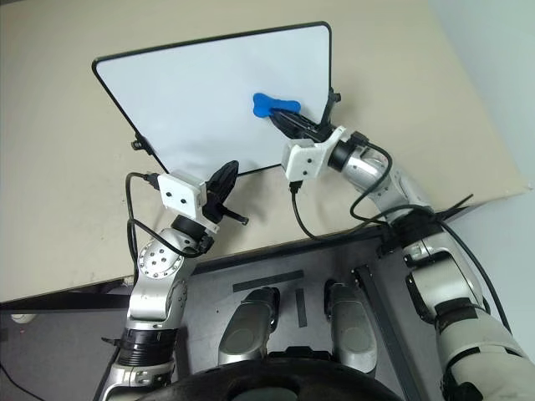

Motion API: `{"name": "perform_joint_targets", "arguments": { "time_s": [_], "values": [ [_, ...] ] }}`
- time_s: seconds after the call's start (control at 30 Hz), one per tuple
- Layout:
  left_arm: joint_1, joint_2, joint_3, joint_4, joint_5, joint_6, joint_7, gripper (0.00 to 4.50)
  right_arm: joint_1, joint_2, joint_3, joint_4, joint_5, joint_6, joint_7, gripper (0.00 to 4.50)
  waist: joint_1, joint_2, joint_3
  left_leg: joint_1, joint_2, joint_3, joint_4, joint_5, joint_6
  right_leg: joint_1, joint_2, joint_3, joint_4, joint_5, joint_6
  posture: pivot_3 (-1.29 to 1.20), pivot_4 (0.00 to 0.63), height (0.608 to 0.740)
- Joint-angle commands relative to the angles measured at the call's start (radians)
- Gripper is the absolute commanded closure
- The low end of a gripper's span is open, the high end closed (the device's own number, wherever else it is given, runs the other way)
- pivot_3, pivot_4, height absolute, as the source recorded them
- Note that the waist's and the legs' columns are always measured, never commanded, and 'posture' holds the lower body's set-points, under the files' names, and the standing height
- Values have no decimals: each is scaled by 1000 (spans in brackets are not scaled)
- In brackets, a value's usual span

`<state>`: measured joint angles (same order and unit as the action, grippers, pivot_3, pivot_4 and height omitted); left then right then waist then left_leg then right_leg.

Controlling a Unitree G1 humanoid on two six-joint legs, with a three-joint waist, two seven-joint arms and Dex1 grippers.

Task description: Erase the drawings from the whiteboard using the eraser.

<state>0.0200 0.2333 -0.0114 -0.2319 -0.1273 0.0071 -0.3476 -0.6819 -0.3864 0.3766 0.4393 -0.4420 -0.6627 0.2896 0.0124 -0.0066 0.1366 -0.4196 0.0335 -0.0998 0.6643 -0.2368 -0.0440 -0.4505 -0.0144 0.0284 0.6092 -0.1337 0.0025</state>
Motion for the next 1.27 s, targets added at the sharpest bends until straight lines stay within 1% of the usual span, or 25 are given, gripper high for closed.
{"name": "perform_joint_targets", "arguments": {
  "time_s": [0.03, 0.17, 0.27, 0.37, 0.43, 0.47, 0.53, 0.73, 0.87, 0.9, 1.1, 1.27],
  "values": [
    [3, 7, 12, -29, -11, -13, -7, 4500, 77, -40, -23, -160, 121, 66, 130, 4465, 1, 0, 0, 0, 0, 0, 0, 0, 0, 0, 0, 0, 0, 0, 1, 0, 150, 740],
    [7, 13, 11, -35, -16, -7, -12, 4500, 225, -112, -33, -346, 258, 255, 314, 4465, 1, 0, 0, 0, -1, 0, 0, -1, 0, 1, 0, 0, 0, -2, 2, 0, 150, 740],
    [4, 21, 12, -34, -23, -1, -19, 4500, 321, -170, -39, -454, 319, 411, 420, 4465, 2, -1, 0, 0, -1, 0, 1, -1, 0, 2, 0, 0, 0, -3, 2, 0, 150, 740],
    [-1, 26, 9, -29, -27, 2, -30, 4500, 365, -192, -45, -489, 337, 487, 459, 4465, 0, -1, 0, 0, -1, 1, 2, 0, 1, 3, 0, 0, 0, -3, 3, 0, 150, 740],
    [-6, 29, 8, -26, -29, 3, -34, 4500, 370, -186, -46, -489, 330, 515, 460, 4465, -4, -1, 0, 2, -1, 1, 2, 0, 1, 3, 1, 1, 0, -4, 4, 0, 150, 740],
    [-9, 32, 11, -24, -32, 4, -36, 4500, 370, -179, -45, -489, 331, 529, 461, 4246, -4, -1, 0, 2, -1, 1, 2, 1, 1, 4, 1, 1, 0, -7, 10, 0, 150, 740],
    [-13, 35, 14, -24, -34, 6, -36, 4500, 371, -171, -46, -495, 333, 544, 464, 3736, -4, -1, 0, 4, -1, 0, 2, 2, 1, 5, 2, 1, 1, -8, 12, 0, 150, 740],
    [-23, 60, 46, -10, -45, 1, -46, 4500, 360, -161, -62, -528, 358, 577, 475, 1631, -3, -1, 0, 4, -1, 0, 2, 2, 2, 7, 2, 1, 0, -8, 12, 0, 150, 740],
    [-28, 93, 76, -18, -56, 10, -59, 4500, 355, -151, -120, -567, 390, 584, 451, 185, -3, -1, 0, 4, -1, 0, 2, 2, 2, 7, 2, 1, 1, -7, 10, 0, 150, 740],
    [-24, 99, 84, -25, -61, 14, -59, 4500, 361, -146, -142, -581, 413, 596, 448, 55, -3, -1, 0, 4, -1, 0, 2, 2, 2, 7, 2, 1, 1, -6, 8, 0, 150, 740],
    [10, 125, 126, -51, -90, 33, -77, 4500, 399, -111, -234, -624, 511, 691, 427, 55, -3, -1, 0, 4, -1, 0, 2, 1, 2, 7, 2, 1, 0, -5, 7, 0, 150, 740],
    [9, 143, 127, -54, -101, 47, -95, 4500, 419, -98, -257, -667, 547, 741, 421, 55, -2, -1, 0, 4, -1, 0, 2, 1, 1, 7, 2, 1, 1, -6, 7, 0, 150, 740]
  ]
}}
